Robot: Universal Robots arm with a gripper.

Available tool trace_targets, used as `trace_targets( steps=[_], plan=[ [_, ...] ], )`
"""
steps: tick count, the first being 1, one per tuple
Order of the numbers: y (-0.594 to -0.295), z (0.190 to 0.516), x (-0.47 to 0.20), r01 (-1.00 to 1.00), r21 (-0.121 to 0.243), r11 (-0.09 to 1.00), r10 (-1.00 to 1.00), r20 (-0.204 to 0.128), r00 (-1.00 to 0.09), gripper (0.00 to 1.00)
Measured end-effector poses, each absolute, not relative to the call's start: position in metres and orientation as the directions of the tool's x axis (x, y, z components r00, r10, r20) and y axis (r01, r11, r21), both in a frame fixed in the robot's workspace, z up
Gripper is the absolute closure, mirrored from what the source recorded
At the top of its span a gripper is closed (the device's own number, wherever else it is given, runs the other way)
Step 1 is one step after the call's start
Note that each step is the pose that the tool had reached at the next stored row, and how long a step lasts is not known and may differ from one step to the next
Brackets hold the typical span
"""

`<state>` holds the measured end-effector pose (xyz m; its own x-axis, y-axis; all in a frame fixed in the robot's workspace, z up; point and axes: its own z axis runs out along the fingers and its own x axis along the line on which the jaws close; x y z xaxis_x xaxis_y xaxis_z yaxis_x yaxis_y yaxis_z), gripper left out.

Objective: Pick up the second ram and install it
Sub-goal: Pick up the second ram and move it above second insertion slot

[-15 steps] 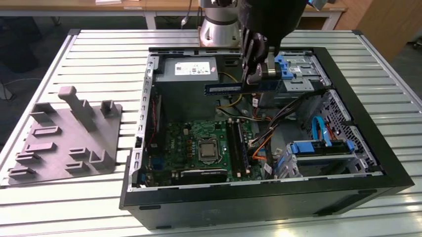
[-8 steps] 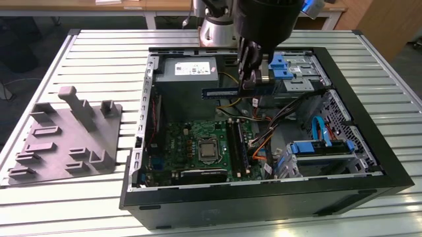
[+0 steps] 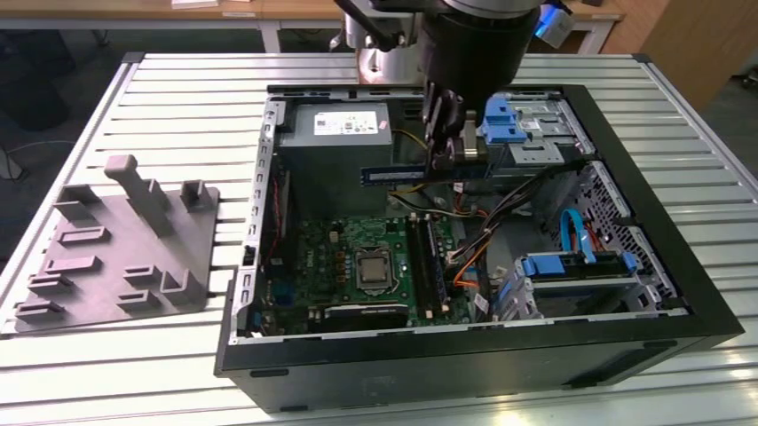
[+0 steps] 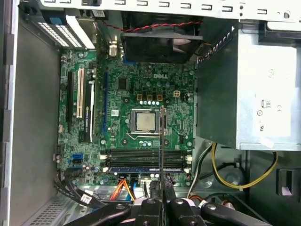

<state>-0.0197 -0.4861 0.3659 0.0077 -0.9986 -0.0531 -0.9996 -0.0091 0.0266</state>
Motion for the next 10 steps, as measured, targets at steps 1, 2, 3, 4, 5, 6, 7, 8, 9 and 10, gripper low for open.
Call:
trace_targets(
  steps=[1,2,3,4,5,6,7,8,9,10],
  plan=[
    [-0.4861,0.3647,-0.0198,-1.0,0.027,-0.009,-0.999,-0.053,0.008,0.86],
    [-0.4861,0.3635,-0.0199,-1.0,0.027,-0.009,-0.999,-0.053,0.008,0.86],
    [-0.4861,0.3623,-0.02,-1.0,0.027,-0.009,-0.999,-0.053,0.008,0.86],
    [-0.4861,0.3613,-0.0201,-1.0,0.027,-0.009,-0.999,-0.053,0.008,0.86],
    [-0.4861,0.3603,-0.0202,-1.0,0.027,-0.009,-0.999,-0.053,0.008,0.86],
    [-0.4861,0.3593,-0.0203,-1.0,0.027,-0.009,-0.999,-0.053,0.008,0.86],
    [-0.4861,0.3582,-0.0203,-1.0,0.027,-0.009,-0.999,-0.053,0.008,0.86],
    [-0.4861,0.3571,-0.0203,-1.0,0.027,-0.009,-0.999,-0.053,0.008,0.86],
    [-0.4861,0.3562,-0.0203,-1.0,0.027,-0.009,-0.999,-0.053,0.008,0.86],
    [-0.4861,0.3551,-0.0203,-1.0,0.027,-0.009,-0.999,-0.053,0.008,0.86]
  ],
)
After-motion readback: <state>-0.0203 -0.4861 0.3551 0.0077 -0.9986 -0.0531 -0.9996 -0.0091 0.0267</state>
